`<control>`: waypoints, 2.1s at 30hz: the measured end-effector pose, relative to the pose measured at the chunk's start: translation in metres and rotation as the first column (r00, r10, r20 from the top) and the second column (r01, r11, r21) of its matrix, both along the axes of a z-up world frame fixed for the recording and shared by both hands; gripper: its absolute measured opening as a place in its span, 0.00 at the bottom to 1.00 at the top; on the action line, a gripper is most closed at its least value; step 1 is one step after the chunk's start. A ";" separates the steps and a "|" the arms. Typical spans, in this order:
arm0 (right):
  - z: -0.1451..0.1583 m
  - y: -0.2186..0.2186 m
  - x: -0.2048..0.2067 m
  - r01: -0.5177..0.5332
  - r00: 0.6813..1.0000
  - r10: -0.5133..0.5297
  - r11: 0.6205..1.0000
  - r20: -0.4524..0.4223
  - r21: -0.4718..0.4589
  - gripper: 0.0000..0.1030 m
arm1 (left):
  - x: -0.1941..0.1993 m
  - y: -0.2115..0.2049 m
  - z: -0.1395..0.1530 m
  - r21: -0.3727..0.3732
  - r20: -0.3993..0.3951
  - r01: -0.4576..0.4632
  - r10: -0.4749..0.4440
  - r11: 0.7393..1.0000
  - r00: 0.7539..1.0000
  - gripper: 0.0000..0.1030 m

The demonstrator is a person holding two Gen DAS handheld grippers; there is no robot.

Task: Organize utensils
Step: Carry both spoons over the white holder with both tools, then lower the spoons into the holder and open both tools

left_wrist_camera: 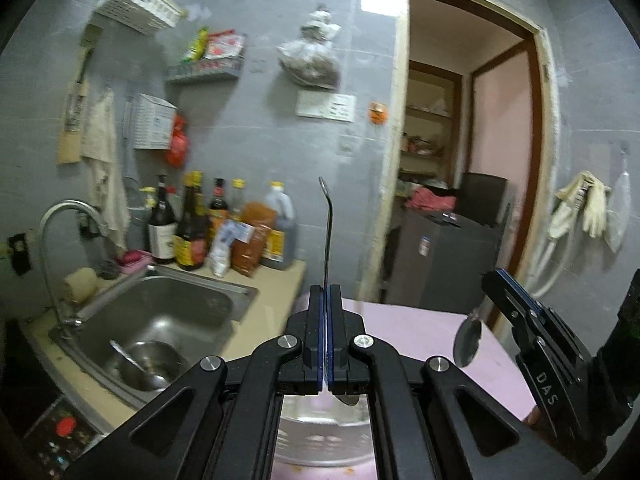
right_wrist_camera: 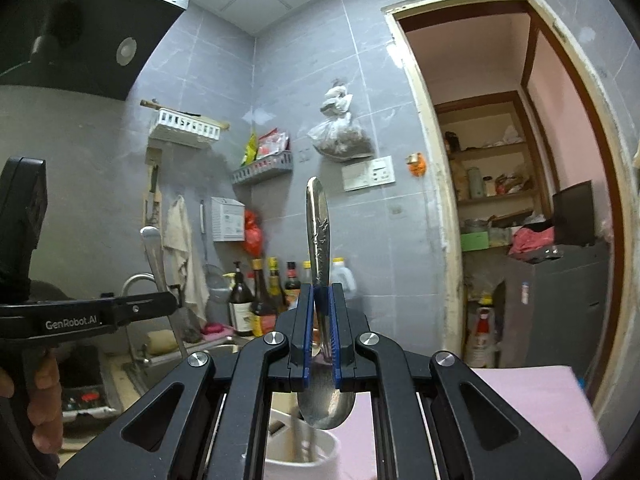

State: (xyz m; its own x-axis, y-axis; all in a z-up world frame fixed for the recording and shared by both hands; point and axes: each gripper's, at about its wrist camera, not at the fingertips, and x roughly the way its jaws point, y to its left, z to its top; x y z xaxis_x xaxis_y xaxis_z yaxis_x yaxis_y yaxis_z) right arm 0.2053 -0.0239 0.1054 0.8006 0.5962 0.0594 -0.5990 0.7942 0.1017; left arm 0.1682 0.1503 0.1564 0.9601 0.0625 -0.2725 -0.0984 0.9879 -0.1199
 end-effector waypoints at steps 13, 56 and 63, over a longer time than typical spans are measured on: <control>-0.027 0.027 0.025 -0.026 0.996 0.027 1.000 -0.081 0.010 0.05 | 0.017 0.045 -0.023 -0.090 -0.043 -0.099 0.095 0.991 0.995 0.00; -0.092 0.040 0.045 -0.056 0.964 0.032 0.995 -0.263 -0.086 0.08 | 0.052 0.023 -0.090 -0.082 -0.238 0.023 -0.042 0.996 0.970 0.05; -0.084 0.030 0.039 -0.040 0.971 0.021 0.996 -0.238 -0.077 0.20 | 0.044 0.019 -0.081 -0.110 -0.178 0.033 -0.052 0.993 0.983 0.13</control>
State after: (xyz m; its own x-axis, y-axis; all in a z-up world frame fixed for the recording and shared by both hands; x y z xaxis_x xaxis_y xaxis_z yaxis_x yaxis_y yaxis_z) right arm 0.2445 0.0060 0.0215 0.7675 0.6155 -0.1789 -0.5897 0.7875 0.1794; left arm 0.2122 0.1698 0.0752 0.8955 -0.0162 -0.4447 -0.0860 0.9742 -0.2085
